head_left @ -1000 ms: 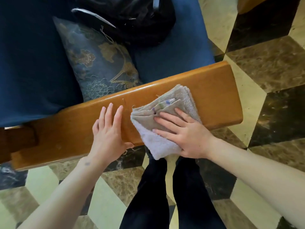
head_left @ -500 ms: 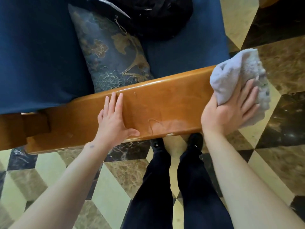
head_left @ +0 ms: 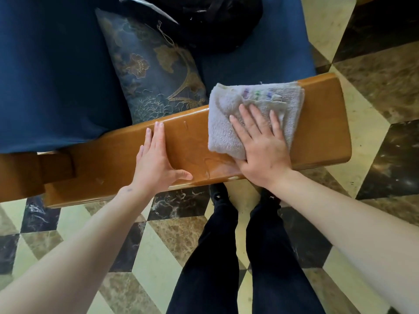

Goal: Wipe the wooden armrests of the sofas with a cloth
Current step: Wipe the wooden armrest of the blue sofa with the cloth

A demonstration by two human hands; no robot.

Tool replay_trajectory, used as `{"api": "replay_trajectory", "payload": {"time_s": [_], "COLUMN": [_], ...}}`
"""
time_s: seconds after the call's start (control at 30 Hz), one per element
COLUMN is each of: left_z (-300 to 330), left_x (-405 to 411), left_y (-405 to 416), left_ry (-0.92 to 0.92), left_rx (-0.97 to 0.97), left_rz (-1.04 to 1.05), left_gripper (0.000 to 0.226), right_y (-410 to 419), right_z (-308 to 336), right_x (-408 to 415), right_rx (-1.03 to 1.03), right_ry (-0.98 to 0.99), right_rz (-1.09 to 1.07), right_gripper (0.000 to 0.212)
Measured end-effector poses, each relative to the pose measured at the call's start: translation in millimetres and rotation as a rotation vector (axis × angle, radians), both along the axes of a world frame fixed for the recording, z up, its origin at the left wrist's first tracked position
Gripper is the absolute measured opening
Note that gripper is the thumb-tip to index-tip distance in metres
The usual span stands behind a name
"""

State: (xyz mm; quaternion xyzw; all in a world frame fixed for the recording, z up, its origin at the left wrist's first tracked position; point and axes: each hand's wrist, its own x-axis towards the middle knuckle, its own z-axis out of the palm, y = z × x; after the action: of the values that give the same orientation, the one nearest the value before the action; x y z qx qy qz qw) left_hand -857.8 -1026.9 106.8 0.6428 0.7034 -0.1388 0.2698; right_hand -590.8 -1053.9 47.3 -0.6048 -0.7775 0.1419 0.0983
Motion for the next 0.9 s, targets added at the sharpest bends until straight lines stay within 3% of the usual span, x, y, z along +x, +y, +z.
{"api": "replay_trajectory", "payload": {"time_s": [0.13, 0.2, 0.27, 0.33, 0.47, 0.6, 0.77, 0.9], "left_z": [6, 7, 6, 6, -2, -11, -23, -27], "left_x": [5, 6, 4, -1, -11, -10, -10, -13], "left_y": [1, 3, 4, 1, -25, -48, -58, -59], "left_ry": [0.003, 0.015, 0.021, -0.041, -0.083, -0.085, -0.132, -0.173], "left_rx": [-0.017, -0.042, -0.056, -0.023, 0.090, 0.127, 0.207, 0.228], "left_rz": [0.011, -0.006, -0.037, -0.018, 0.008, -0.004, 0.056, 0.067], "left_gripper": [0.158, 0.155, 0.149, 0.141, 0.125, 0.130, 0.133, 0.134], "right_y": [-16, -24, -38, -55, -67, -50, -37, -31], "right_z": [5, 7, 7, 11, 1, -8, -19, -4], "right_x": [46, 80, 108, 120, 76, 20, -11, -37], "right_rx": [-0.003, 0.007, 0.027, 0.020, 0.052, 0.070, -0.038, 0.028], "right_ry": [-0.050, -0.061, -0.008, 0.055, 0.173, 0.286, 0.323, 0.222], "right_rz": [0.450, 0.542, 0.365, 0.047, -0.450, -0.818, -0.997, -1.012], "right_gripper": [0.072, 0.071, 0.069, 0.072, 0.067, 0.068, 0.090, 0.078]}}
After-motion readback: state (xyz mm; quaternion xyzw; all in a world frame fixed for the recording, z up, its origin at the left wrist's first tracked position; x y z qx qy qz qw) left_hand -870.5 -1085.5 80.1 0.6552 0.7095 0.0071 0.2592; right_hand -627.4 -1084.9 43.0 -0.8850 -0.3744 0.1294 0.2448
